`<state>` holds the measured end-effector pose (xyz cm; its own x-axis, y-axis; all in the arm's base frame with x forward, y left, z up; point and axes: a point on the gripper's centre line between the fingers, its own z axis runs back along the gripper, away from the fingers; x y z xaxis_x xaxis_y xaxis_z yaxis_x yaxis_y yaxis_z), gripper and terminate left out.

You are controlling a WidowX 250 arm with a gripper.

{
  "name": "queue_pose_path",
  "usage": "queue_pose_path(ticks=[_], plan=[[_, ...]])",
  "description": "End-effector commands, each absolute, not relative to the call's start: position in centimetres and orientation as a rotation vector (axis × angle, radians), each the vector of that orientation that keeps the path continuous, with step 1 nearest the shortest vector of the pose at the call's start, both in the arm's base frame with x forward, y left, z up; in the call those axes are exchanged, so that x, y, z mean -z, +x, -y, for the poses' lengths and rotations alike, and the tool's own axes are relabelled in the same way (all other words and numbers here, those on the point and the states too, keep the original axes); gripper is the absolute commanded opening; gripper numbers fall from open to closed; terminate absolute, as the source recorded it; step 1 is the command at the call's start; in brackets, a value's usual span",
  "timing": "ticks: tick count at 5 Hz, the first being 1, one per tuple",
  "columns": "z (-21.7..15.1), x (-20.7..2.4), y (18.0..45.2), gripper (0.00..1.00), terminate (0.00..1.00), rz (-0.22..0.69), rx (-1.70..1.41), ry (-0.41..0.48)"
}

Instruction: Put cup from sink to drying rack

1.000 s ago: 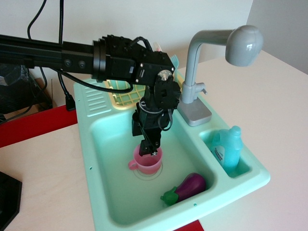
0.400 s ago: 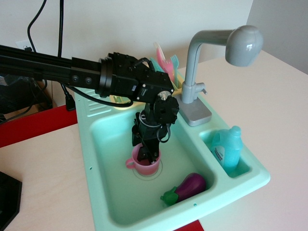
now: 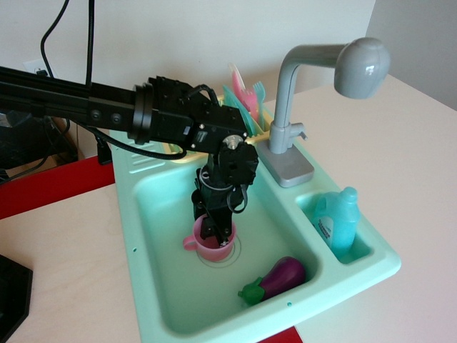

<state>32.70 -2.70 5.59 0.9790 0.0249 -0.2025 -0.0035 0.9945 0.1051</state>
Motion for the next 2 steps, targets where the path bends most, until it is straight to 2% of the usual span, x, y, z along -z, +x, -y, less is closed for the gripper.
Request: queue_pose_path(ticks=[1, 2], plan=[[2.69, -7.95, 32.67, 0.0, 0.0, -0.133, -0.023, 0.084], [3.41, -8.91, 32.25, 0.0, 0.0, -0.107, -0.01, 0.087]])
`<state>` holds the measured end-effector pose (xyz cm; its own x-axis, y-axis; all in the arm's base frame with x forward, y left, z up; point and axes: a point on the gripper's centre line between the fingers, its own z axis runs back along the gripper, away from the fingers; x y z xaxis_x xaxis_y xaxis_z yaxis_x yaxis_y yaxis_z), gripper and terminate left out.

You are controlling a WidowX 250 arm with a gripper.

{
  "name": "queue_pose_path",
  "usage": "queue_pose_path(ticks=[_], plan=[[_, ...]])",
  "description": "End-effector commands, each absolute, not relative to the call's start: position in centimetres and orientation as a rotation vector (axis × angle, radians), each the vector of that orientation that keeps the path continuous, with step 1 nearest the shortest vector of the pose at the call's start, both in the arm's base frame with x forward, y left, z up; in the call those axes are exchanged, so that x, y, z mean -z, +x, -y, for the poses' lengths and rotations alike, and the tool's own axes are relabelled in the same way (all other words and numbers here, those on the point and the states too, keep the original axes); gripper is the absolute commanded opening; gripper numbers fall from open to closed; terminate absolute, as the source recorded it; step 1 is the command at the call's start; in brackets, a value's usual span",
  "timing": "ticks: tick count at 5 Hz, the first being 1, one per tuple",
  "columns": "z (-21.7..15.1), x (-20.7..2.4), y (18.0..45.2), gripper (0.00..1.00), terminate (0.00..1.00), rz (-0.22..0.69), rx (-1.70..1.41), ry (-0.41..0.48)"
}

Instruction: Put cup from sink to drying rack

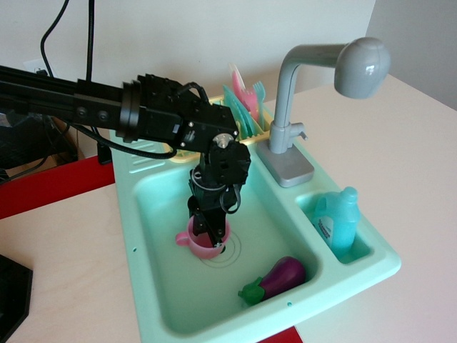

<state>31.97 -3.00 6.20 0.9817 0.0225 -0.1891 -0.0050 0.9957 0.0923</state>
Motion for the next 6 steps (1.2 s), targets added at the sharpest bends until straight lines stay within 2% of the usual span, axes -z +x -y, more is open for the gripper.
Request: queue_pose_path(ticks=[1, 2, 3, 5, 6], plan=[[2.8, -12.2, 32.7, 0.0, 0.0, -0.025, -0.038, 0.081], [0.7, -15.7, 33.3, 0.0, 0.0, 0.054, -0.082, 0.087], [-2.1, -17.7, 34.1, 0.0, 0.0, 0.096, -0.141, 0.095], [-11.2, -17.2, 36.3, 0.0, 0.0, 0.066, -0.342, 0.151], [-13.3, -15.7, 37.4, 0.0, 0.0, 0.038, -0.377, 0.172]])
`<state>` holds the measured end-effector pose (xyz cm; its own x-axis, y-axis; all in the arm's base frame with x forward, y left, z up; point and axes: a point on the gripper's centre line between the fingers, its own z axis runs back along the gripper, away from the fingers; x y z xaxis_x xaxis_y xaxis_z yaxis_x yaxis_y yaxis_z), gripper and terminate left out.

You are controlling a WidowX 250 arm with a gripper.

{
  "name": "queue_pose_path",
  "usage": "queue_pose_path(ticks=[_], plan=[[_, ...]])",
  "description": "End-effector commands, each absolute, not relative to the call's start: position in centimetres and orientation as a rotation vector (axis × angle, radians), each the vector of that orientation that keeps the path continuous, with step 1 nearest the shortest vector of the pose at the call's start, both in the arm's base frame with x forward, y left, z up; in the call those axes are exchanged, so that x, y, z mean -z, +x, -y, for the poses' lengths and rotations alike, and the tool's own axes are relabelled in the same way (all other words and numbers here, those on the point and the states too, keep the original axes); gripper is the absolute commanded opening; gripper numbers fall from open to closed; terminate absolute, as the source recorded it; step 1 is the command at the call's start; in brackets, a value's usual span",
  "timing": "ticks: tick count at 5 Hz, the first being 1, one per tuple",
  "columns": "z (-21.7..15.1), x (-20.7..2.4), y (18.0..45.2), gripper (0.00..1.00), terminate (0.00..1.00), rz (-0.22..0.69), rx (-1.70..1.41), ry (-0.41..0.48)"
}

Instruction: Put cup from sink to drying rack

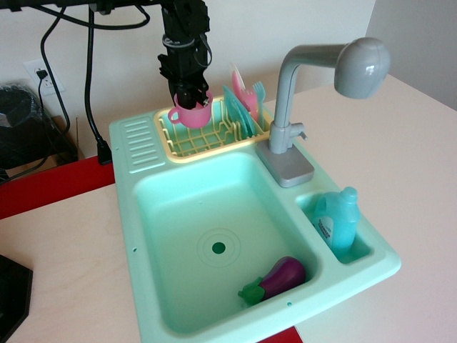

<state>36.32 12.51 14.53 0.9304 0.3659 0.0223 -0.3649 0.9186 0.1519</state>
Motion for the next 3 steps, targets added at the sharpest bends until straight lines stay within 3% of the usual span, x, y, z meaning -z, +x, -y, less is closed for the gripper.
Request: queue_pose_path(ticks=[1, 2, 3], plan=[[-14.1, -13.3, 38.4, 0.0, 0.0, 0.002, -0.373, 0.185], [-13.5, -10.7, 38.6, 0.0, 0.0, -0.043, -0.352, 0.184], [-12.9, -9.5, 37.7, 1.0, 0.0, -0.055, -0.365, 0.171]])
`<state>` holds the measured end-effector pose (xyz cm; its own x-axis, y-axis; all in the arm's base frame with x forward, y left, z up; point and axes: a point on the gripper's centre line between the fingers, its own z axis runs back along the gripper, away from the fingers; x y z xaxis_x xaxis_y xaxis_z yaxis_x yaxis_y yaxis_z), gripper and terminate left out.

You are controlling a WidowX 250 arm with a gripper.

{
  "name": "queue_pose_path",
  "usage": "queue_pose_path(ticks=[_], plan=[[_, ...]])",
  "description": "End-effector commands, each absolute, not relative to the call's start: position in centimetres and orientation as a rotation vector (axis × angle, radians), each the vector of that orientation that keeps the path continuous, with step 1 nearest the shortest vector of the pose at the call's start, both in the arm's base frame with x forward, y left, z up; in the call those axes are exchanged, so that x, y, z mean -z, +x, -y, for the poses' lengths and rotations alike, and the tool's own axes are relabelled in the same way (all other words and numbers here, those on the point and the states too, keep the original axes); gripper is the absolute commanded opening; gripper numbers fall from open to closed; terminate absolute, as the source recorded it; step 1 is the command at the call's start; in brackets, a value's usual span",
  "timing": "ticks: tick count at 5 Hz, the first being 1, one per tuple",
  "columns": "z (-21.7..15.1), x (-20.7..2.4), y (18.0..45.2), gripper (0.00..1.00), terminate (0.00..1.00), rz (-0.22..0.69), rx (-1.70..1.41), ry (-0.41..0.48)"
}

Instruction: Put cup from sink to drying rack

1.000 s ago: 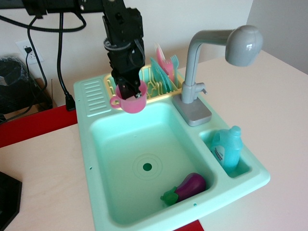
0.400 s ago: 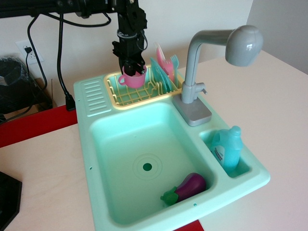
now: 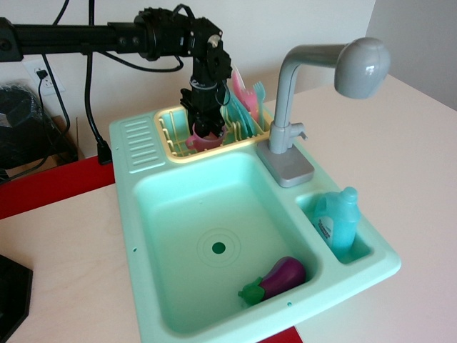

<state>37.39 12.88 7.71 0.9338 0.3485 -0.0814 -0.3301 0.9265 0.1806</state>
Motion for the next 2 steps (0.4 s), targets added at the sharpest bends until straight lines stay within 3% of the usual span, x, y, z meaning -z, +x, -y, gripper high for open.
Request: queue_pose_path(ticks=[1, 2], plan=[[-12.1, -9.5, 36.8, 1.0, 0.0, -0.061, -0.379, 0.17], [-10.9, -11.4, 36.1, 1.0, 0.0, -0.033, -0.361, 0.142]])
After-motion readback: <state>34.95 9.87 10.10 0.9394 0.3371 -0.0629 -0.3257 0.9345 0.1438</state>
